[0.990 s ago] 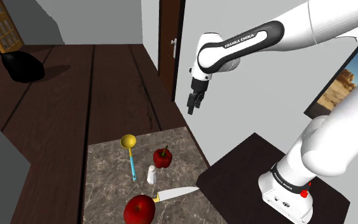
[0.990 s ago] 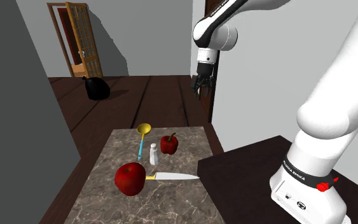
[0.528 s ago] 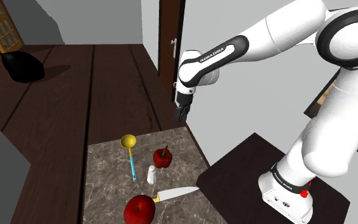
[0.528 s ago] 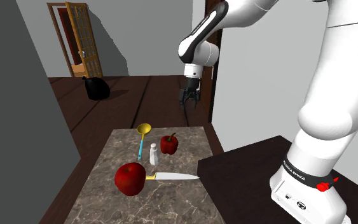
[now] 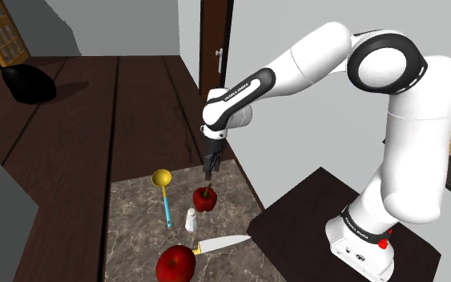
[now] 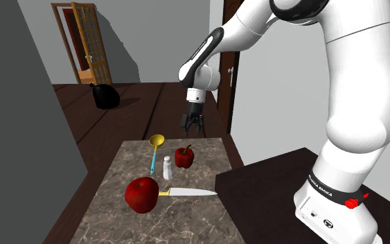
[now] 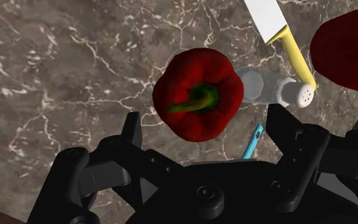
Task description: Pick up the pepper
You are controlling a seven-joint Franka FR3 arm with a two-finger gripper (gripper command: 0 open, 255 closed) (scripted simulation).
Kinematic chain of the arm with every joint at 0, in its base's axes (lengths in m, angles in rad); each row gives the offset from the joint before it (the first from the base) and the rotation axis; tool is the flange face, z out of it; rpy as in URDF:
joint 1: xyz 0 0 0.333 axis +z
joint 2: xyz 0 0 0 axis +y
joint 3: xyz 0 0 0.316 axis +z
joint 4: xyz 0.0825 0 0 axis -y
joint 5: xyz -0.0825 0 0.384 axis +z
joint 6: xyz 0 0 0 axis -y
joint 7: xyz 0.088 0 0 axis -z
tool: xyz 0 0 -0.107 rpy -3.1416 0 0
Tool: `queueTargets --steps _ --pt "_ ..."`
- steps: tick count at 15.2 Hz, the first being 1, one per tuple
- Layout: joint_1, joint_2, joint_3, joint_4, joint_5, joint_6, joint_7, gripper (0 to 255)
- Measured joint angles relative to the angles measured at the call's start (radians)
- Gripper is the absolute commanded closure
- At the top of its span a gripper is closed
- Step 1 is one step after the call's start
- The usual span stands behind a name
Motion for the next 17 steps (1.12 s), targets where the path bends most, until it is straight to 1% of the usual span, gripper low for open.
queueTargets --steps 2,10,11,17 --pt "0.008 0.063 0.014 0.043 0.009 0.005 -0.011 0" --pt "0.013 0.165 0.020 0.082 0.018 0.059 -0.036 0" --pt "0.013 0.168 0.020 0.082 0.018 0.062 -0.038 255" --pt "0.012 0.169 0.020 0.083 0.018 0.064 -0.040 255"
